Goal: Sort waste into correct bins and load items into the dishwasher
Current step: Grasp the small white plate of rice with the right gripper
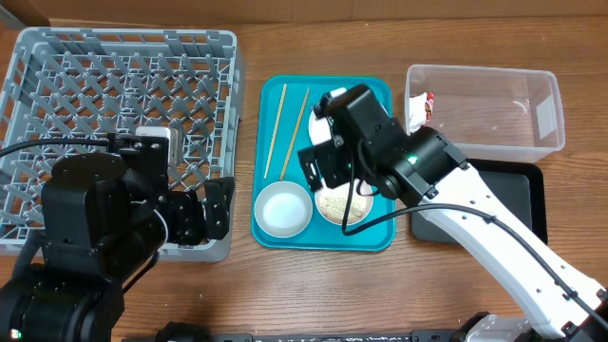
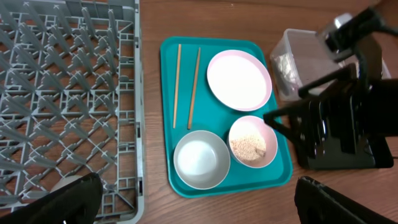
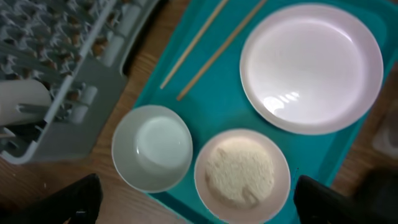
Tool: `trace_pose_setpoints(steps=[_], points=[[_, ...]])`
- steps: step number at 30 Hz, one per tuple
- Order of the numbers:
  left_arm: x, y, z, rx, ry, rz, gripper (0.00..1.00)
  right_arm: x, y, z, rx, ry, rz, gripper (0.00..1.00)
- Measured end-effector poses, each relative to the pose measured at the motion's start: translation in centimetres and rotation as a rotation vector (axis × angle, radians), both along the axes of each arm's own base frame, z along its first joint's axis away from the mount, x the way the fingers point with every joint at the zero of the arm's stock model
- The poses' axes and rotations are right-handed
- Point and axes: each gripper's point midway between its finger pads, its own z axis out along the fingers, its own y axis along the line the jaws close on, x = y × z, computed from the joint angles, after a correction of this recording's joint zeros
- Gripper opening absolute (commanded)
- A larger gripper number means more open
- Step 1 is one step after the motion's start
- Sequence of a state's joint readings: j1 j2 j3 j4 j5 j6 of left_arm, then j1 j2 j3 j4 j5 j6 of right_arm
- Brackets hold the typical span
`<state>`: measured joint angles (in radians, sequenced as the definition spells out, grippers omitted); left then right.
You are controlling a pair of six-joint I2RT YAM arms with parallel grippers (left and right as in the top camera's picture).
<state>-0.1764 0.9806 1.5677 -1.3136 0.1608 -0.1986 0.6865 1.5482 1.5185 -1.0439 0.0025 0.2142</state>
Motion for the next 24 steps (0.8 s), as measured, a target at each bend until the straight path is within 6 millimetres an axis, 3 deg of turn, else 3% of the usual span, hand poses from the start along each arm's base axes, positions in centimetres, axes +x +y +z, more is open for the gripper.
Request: trace_pose_setpoints(steps=[5,11,14,18,23,24], points=[[0.0,0.0,0.0,0.0,0.0,0.0,1.0,-0.6,-3.5,-0.8,-0.045,0.093,-0.111,1.0],[0.0,0.0,0.0,0.0,0.0,0.0,1.0,0.2,-7.8,3.4,0.047,0.005,-0.248,1.0],[0.0,0.0,0.0,0.0,0.0,0.0,1.0,-0.9,-8.1,5.1,0.083,-0.024,-0.245,1.0],[0.0,0.0,0.0,0.0,0.0,0.0,1.0,-3.1,-8.3,4.4,0.077,0.064,-0.227,1.0],[0.0,0.0,0.0,0.0,0.0,0.0,1.0,-0.8,-5.9,6.0,0.205,-0.003,-0.207,1.0],[0.0,0.0,0.0,0.0,0.0,0.0,1.0,-0.6,-5.6,6.1,0.22,-0.002,-0.205,0.95]])
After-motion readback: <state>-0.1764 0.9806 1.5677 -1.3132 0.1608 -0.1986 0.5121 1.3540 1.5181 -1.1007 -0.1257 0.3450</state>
